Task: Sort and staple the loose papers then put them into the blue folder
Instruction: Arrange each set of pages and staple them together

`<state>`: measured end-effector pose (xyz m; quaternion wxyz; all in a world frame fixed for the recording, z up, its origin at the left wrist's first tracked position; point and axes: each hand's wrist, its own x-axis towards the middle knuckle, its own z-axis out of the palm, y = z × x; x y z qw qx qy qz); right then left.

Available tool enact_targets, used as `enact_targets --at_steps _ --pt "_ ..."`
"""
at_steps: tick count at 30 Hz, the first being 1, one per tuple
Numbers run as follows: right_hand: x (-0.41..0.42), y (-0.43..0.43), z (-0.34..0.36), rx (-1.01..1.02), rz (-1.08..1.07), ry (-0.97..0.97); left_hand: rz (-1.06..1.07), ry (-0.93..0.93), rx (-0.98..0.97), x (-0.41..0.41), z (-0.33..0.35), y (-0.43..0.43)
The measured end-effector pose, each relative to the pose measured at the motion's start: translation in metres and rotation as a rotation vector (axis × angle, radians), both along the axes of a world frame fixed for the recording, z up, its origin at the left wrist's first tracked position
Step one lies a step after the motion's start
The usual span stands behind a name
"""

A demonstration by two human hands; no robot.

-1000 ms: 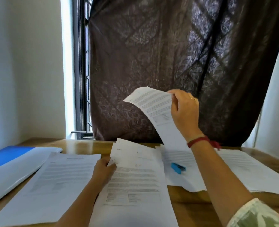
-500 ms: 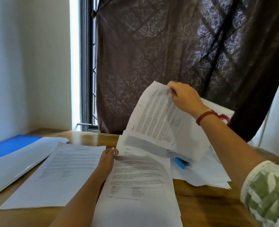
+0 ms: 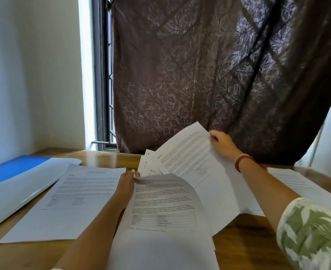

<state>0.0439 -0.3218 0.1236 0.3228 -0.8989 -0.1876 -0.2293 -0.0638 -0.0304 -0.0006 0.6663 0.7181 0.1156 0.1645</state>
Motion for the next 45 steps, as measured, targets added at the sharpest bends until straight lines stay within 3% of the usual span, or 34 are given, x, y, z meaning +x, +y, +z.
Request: enact_targets --at_steps 12,16,23,26,28,32,35,40,45 --pt "-0.049 0.017 -0.073 0.501 0.07 0.579 0.016 -0.013 -0.016 0.0 -0.001 -0.002" --pt "-0.072 0.026 -0.087 0.57 0.031 0.715 0.027 -0.011 -0.041 -0.002 -0.001 -0.003" --pt "-0.073 0.017 -0.103 0.208 0.053 0.741 -0.005 -0.037 -0.024 -0.006 0.0 -0.002" --pt "-0.075 0.013 -0.103 0.135 0.058 0.764 -0.02 -0.026 0.09 -0.009 -0.001 -0.003" --pt "-0.078 0.012 -0.1 0.244 0.061 0.75 -0.016 -0.033 0.138 -0.01 0.0 -0.005" --pt "-0.082 0.014 -0.092 0.52 0.031 0.612 -0.006 -0.034 0.045 -0.01 0.002 -0.003" --pt "-0.075 0.014 -0.092 0.541 0.058 0.506 0.002 -0.061 -0.055 -0.01 0.003 -0.003" --pt "-0.072 0.027 -0.086 0.566 0.154 0.496 0.057 -0.063 -0.07 -0.015 0.005 -0.007" --pt "-0.076 0.042 -0.096 0.685 0.261 0.627 0.109 -0.092 -0.151 -0.012 0.004 -0.003"
